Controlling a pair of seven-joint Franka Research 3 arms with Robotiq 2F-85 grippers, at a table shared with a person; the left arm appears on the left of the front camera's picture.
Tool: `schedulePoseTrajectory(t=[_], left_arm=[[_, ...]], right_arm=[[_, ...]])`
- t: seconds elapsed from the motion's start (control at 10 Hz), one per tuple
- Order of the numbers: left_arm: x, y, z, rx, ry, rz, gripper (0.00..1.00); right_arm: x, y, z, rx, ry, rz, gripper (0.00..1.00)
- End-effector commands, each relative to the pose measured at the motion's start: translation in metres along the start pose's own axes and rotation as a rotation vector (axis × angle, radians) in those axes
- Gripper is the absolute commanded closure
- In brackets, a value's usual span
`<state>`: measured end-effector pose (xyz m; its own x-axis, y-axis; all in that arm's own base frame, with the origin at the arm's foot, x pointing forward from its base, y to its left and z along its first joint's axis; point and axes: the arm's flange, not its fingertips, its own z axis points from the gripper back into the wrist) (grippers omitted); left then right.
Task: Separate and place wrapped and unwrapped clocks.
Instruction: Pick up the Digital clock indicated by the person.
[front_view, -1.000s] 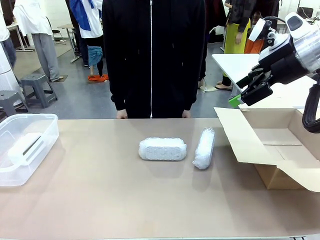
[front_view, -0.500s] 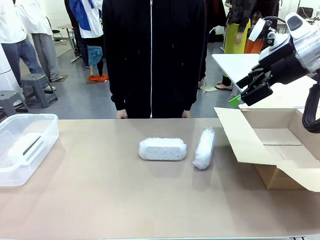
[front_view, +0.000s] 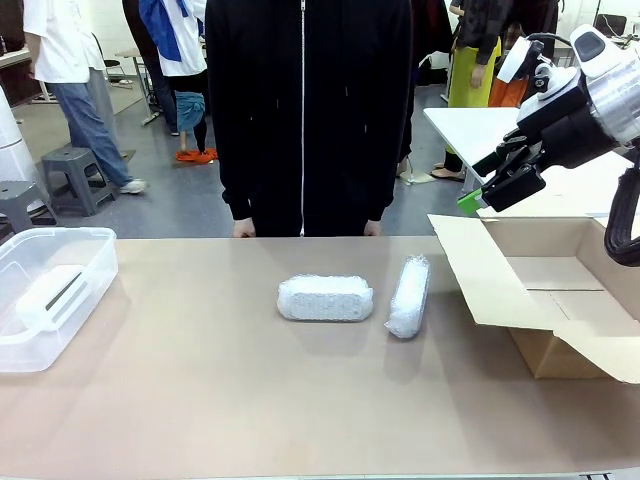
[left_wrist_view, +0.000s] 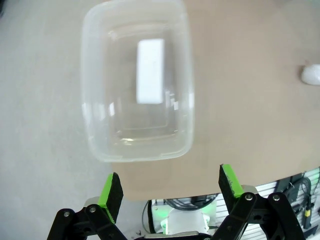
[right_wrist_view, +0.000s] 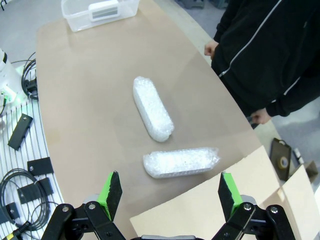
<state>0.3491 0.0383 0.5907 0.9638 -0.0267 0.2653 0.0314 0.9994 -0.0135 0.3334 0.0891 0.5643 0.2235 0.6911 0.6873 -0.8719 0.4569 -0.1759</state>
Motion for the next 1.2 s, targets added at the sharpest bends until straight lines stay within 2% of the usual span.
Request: schedulePoseTrajectory(t=[0.0, 0.2, 0.3, 0.4, 0.6, 0.8, 0.9, 1.1], left_arm=[[0.009, -0.042, 0.012, -0.18, -0.053, -0.207, 0.0], [-0.008, -0.08, 0.025, -0.409, -0.067, -0.447, 0.0], [-0.019, -0.093, 0.026, -0.494, -0.115, -0.543, 0.0], [-0.027, -0.11, 0.019, -0.489, -0.188, -0.615, 0.0], [-0.038, -0.142, 0.002, -0.56, -0.256, -0.781, 0.0], [-0.04, -0.147, -0.02, -0.582, -0.33, -0.895, 0.0], [-0.037, -0.149, -0.028, -0.537, -0.387, -0.904, 0.0], [-0.038, -0.151, -0.022, -0.478, -0.398, -0.888, 0.0]], right_arm=[[-0.001, -0.001, -0.001, 0.015, -0.009, -0.003, 0.0], [-0.001, -0.001, -0.001, 0.015, -0.009, -0.003, 0.0], [-0.001, -0.001, -0.001, 0.015, -0.009, -0.003, 0.0], [-0.001, -0.001, -0.001, 0.015, -0.009, -0.003, 0.0], [-0.001, -0.001, -0.001, 0.015, -0.009, -0.003, 0.0], [-0.001, -0.001, -0.001, 0.015, -0.009, -0.003, 0.0], [-0.001, -0.001, -0.001, 0.015, -0.009, -0.003, 0.0], [-0.001, -0.001, -0.001, 0.015, -0.009, -0.003, 0.0]])
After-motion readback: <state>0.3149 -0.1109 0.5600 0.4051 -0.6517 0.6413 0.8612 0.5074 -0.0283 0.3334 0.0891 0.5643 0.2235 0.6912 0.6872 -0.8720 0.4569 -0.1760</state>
